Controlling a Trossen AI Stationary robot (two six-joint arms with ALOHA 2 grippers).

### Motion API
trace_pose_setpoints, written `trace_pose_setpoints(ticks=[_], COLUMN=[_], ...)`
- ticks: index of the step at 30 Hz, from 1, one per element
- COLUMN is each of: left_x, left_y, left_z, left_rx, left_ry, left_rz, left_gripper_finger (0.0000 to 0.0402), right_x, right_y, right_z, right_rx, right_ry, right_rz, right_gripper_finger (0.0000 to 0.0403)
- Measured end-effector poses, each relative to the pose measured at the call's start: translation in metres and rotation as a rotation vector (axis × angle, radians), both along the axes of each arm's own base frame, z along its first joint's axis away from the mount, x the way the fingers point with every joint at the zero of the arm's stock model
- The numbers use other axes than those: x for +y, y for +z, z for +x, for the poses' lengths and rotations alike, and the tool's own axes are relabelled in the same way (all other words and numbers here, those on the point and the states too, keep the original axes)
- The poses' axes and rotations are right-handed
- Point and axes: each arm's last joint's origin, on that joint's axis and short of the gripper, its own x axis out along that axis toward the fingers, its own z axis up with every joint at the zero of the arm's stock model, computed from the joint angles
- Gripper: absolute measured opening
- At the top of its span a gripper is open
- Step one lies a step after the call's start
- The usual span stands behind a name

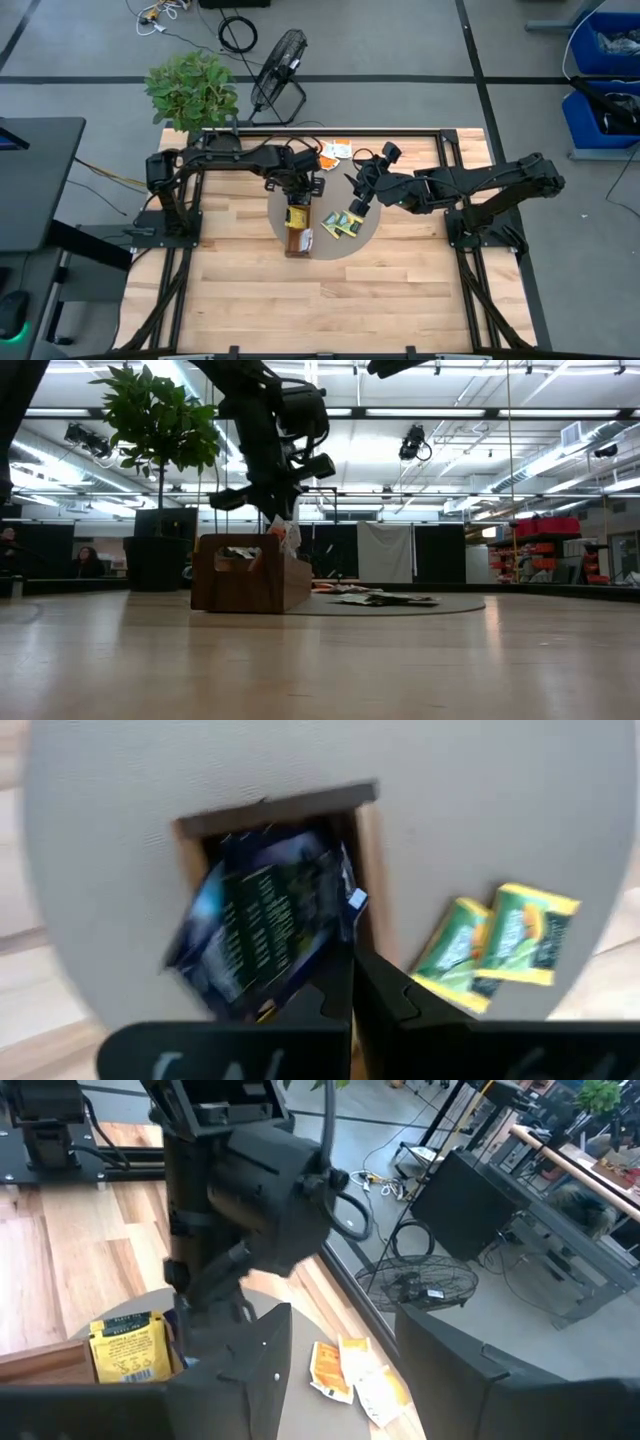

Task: Pick & Place Tea
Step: Put the violet tea bag into the top section of the wooden organizer, then put the yellow tea bag into the middle section of the wooden organizer

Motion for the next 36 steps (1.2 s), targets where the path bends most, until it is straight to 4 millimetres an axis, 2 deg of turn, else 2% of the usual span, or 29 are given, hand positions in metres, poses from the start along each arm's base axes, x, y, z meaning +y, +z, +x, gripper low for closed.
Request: trace_pose_setpoints(ticks=[6, 15, 28, 31, 36], left_x=[0.001, 0.002, 0.002, 0.000, -0.002], left_y=[-0.007, -0.006, -0.002, 0.007, 0.035], left_z=[0.003, 0.006, 0.003, 0.000, -0.011], left_rx=[0.009, -0.019, -0.011, -0.032, -0.091], left_ry=[0.006, 0.015, 0.001, -0.017, -0.042], left_rz=[0.000, 0.015, 0.034, 0.047, 0.121], left_gripper_finger=[0.0002, 0.0010, 0.0122, 0.0144, 0.0169], right_x=[0.000, 0.000, 0.000, 0.000, 0.000], right_y=[0.000, 0.000, -0.001, -0.001, -0.003], right_z=[0.000, 0.000, 0.000, -0.001, -0.001], right_rx=[-0.001, 0.005, 0.013, 0.016, 0.036], right_ry=[0.005, 0.006, 0.005, 0.004, 0.011], right_rz=[-0.001, -0.003, -0.002, -0.003, 0.001], right_gripper_finger=[0.0187, 0.0187, 0.0187, 0.0187, 0.0187])
